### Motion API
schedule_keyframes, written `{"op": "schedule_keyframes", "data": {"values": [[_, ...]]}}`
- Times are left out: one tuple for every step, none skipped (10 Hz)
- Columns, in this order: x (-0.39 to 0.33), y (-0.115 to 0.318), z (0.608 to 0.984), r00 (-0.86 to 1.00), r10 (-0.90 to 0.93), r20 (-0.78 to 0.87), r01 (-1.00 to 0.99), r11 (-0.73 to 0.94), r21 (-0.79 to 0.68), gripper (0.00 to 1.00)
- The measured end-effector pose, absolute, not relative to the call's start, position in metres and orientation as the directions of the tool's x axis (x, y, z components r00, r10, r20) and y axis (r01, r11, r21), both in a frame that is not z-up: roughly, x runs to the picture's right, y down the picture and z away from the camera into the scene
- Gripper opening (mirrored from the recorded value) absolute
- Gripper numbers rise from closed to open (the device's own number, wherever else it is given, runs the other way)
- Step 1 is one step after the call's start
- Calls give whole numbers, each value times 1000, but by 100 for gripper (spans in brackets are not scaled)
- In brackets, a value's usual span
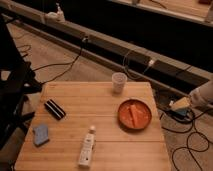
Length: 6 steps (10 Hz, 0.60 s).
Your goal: Pick up the ceramic cup
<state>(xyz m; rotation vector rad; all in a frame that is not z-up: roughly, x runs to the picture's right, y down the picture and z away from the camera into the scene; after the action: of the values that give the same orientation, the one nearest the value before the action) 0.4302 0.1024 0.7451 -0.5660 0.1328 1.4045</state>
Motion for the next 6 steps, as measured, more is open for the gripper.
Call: {"op": "schedule_keyframes", "data": {"values": [[429, 93, 750, 158, 899, -408, -957, 38, -287, 80], [415, 79, 756, 143, 907, -397, -955, 21, -295, 80], [390, 61, 764, 139, 916, -376, -949, 14, -316, 80], [358, 37, 771, 139, 930, -341, -941, 17, -338, 80], [313, 4, 777, 134, 946, -294, -929, 17, -369, 80], [295, -7, 779, 135, 952, -276, -923, 19, -385, 80]]}}
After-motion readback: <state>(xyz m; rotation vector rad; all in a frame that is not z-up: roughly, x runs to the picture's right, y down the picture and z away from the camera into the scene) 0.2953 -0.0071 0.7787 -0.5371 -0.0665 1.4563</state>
